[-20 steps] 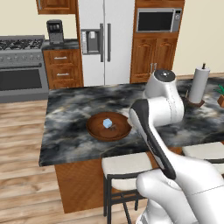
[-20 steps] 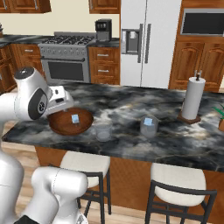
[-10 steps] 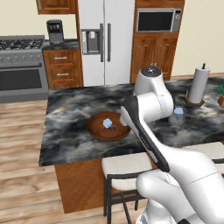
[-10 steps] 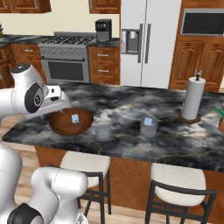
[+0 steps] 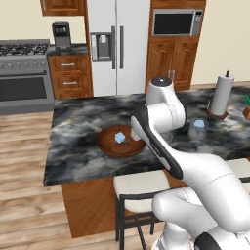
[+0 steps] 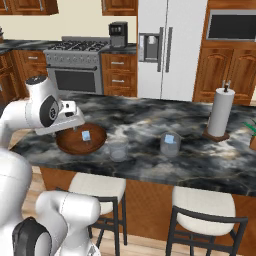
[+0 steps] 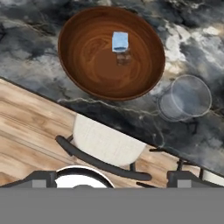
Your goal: There are four ice cubes in the ice bowl. Place two ice cubes in each glass of water.
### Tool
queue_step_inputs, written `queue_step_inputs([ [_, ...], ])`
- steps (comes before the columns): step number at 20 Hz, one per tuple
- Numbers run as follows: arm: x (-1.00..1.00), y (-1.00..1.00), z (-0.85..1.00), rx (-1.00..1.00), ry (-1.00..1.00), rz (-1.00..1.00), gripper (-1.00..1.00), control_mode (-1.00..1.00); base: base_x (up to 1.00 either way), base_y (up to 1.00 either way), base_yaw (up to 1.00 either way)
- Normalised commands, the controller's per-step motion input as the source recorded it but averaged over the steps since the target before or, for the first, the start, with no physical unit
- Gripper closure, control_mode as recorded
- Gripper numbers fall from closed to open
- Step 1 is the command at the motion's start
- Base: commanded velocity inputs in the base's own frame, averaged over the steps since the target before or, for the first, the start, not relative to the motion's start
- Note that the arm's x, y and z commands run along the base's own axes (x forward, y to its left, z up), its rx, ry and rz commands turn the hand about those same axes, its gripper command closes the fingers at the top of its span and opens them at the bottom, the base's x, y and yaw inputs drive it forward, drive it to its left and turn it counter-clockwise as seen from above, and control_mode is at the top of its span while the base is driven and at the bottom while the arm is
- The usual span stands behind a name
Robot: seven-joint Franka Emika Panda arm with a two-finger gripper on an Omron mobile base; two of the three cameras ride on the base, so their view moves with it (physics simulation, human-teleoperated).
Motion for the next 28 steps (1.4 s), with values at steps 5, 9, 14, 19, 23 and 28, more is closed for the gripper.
queue_step_inputs([
  [5, 0.33, 0.14, -0.28, 0.01, 0.00, 0.00, -1.00, -1.00, 0.00, 0.00, 0.00],
  [9, 0.33, 0.13, -0.30, 0.00, 0.00, 0.00, -1.00, -1.00, 0.00, 0.00, 0.00],
  [14, 0.35, 0.02, -0.28, 0.00, 0.00, 0.00, -1.00, -1.00, 0.00, 0.00, 0.00],
  [19, 0.37, 0.00, -0.19, 0.00, 0.00, 0.00, -1.00, -1.00, 0.00, 0.00, 0.00],
  [23, 0.32, 0.08, -0.24, 0.00, 0.00, 0.00, -1.00, -1.00, 0.00, 0.00, 0.00],
  [28, 0.34, 0.23, -0.27, 0.00, 0.00, 0.00, -1.00, -1.00, 0.00, 0.00, 0.00],
])
